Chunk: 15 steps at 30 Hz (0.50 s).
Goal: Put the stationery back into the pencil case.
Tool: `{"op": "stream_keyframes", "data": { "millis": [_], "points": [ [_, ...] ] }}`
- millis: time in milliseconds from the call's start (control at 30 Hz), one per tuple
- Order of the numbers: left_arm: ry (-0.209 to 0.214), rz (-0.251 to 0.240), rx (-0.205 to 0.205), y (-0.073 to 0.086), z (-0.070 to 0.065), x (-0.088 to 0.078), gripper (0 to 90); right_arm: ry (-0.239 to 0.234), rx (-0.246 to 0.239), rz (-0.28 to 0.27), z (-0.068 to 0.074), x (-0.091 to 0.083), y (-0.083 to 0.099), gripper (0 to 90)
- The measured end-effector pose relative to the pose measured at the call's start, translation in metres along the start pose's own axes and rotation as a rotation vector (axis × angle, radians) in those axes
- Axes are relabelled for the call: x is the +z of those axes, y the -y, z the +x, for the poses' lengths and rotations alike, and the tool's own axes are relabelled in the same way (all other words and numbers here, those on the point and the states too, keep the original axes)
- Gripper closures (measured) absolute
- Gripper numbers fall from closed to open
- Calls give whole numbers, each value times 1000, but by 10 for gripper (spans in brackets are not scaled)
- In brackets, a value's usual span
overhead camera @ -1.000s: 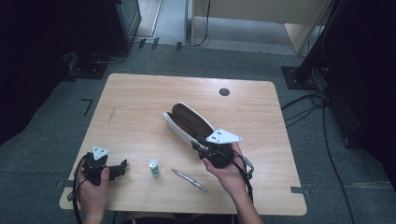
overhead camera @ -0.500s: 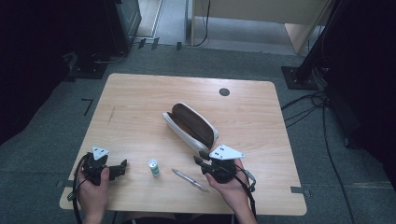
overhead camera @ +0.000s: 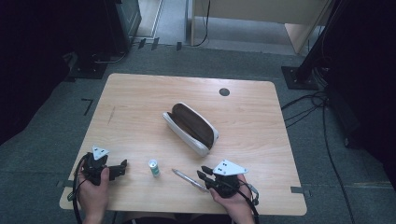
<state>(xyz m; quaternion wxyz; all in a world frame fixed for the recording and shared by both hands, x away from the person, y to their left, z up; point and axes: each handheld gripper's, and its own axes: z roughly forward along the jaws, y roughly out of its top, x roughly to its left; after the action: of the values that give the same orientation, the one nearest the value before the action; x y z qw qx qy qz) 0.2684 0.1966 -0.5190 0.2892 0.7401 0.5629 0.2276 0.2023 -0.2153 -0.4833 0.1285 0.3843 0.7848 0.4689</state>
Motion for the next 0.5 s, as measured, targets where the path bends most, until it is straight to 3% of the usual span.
{"op": "stream_keyframes", "data": {
  "millis": [500],
  "points": [
    [0, 0, 0, 0, 0, 0, 0, -50, -22, 35, 10, -6, 24, 759]
  ]
}}
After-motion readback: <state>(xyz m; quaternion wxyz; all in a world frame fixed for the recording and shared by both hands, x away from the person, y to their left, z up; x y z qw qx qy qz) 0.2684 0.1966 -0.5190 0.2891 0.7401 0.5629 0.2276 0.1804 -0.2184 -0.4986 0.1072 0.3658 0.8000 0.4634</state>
